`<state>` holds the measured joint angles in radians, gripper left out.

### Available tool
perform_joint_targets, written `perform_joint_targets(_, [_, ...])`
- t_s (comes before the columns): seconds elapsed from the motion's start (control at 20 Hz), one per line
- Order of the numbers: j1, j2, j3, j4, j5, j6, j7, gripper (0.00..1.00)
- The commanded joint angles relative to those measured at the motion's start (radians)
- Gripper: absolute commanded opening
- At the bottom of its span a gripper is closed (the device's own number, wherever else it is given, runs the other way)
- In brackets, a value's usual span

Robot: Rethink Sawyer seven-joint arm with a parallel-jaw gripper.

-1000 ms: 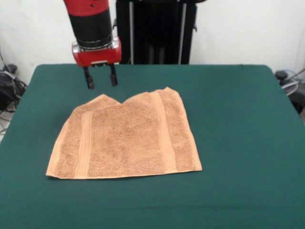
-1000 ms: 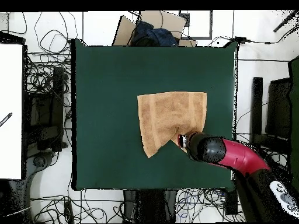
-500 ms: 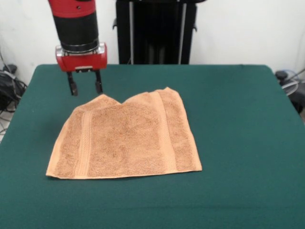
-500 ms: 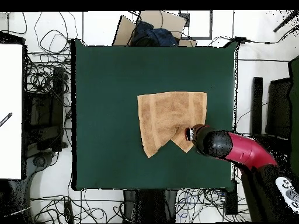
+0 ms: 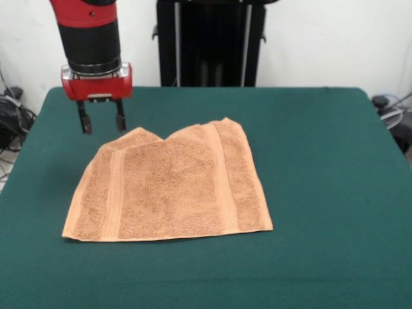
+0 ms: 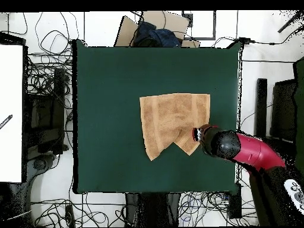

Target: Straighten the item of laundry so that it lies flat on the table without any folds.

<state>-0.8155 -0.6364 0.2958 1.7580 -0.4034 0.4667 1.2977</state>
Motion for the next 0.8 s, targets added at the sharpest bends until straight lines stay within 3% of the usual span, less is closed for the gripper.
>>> perform_joint_targets(0.05, [0.006, 0.043, 0.036, 0.038, -0.068, -0.028, 0.016, 1.00])
perform_joint_targets(0.3, [0.000, 0.152, 0.024, -0.006, -0.084, -0.055, 0.016, 1.00])
perform_joint_targets(0.8, [-0.021, 0.234, 0.027, -0.048, -0.118, -0.094, 0.014, 1.00])
